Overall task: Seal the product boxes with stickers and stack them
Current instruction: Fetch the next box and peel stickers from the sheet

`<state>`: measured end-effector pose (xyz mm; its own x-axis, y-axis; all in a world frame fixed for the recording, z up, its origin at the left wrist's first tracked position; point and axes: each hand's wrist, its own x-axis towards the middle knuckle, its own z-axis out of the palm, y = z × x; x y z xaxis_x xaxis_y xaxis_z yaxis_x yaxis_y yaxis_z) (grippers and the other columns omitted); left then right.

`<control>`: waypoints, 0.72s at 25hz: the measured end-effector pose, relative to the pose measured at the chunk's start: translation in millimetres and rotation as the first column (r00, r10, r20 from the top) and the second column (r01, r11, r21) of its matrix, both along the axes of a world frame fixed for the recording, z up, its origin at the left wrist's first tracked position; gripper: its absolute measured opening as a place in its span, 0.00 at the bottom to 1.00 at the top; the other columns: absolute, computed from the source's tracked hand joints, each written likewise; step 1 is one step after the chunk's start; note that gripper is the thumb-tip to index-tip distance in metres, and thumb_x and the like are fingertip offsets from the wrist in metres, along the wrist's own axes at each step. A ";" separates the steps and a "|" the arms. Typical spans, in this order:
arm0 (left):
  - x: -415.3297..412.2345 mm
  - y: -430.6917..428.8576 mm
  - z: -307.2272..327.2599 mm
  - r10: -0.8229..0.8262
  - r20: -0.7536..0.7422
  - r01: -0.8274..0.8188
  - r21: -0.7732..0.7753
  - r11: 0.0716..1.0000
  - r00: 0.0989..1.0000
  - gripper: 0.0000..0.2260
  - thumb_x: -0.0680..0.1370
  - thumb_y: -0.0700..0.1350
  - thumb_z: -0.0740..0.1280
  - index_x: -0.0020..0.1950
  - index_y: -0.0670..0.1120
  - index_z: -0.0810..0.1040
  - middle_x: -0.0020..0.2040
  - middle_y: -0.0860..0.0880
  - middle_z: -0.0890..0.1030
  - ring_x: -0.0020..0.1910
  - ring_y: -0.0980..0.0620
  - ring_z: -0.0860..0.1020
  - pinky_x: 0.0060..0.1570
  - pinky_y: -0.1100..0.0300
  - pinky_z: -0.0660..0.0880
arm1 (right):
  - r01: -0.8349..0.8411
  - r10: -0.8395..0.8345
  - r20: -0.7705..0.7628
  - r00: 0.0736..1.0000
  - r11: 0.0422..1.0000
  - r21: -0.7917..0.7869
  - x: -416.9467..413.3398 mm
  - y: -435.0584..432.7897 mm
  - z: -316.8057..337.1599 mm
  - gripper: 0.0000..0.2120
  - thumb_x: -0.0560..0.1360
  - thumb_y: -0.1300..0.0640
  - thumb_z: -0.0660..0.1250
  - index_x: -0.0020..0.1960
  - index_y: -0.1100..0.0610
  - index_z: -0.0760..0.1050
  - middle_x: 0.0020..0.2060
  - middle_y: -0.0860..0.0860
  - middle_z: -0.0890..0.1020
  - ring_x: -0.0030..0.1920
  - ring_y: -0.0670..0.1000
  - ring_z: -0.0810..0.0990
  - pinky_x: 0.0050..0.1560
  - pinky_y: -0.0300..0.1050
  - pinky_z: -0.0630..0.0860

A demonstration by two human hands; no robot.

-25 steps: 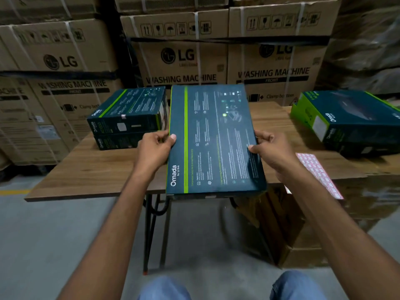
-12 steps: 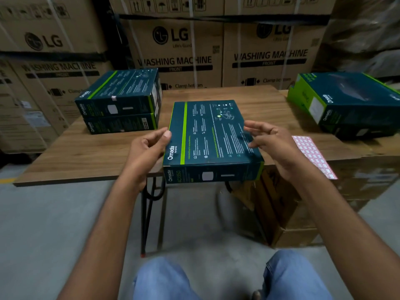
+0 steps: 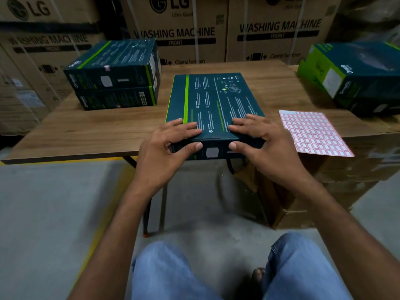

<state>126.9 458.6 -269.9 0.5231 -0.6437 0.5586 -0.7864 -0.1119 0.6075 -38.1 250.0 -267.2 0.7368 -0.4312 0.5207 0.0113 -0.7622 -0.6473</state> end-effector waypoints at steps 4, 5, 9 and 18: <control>-1.4 -6.3 -2.5 0.079 -0.006 -0.079 -0.104 0.991 0.997 0.13 0.74 0.48 0.80 0.57 0.51 0.88 0.58 0.58 0.86 0.66 0.60 0.79 0.69 0.54 0.75 | 0.043 -0.042 0.073 0.996 0.999 -0.008 6.2 0.3 -7.3 0.18 0.71 0.54 0.81 0.60 0.48 0.86 0.60 0.42 0.85 0.68 0.43 0.78 0.73 0.50 0.73; -2.4 -7.0 -2.4 0.092 0.000 -0.092 -0.115 0.989 0.996 0.12 0.73 0.49 0.81 0.56 0.51 0.89 0.56 0.57 0.87 0.65 0.61 0.80 0.68 0.53 0.76 | 0.042 -0.042 0.075 0.996 0.999 -0.007 5.9 -0.5 -6.8 0.18 0.71 0.54 0.81 0.60 0.48 0.86 0.60 0.42 0.85 0.68 0.42 0.78 0.72 0.50 0.73; -3.2 -7.2 -1.1 0.098 0.089 -0.087 -0.123 0.989 0.991 0.11 0.73 0.52 0.80 0.54 0.51 0.89 0.55 0.57 0.87 0.63 0.60 0.82 0.67 0.45 0.76 | 0.019 -0.017 0.058 0.998 0.999 -0.048 5.3 -3.7 -4.2 0.17 0.72 0.51 0.80 0.60 0.48 0.86 0.60 0.41 0.85 0.67 0.42 0.78 0.72 0.49 0.74; 7.5 -5.7 11.1 -0.073 -0.256 0.050 -0.097 0.994 0.964 0.15 0.70 0.42 0.83 0.54 0.43 0.89 0.54 0.54 0.88 0.60 0.62 0.83 0.63 0.68 0.76 | -0.114 0.103 0.082 0.991 0.983 0.141 -2.1 -14.3 -2.0 0.20 0.68 0.61 0.83 0.58 0.52 0.86 0.57 0.44 0.86 0.66 0.42 0.80 0.73 0.45 0.73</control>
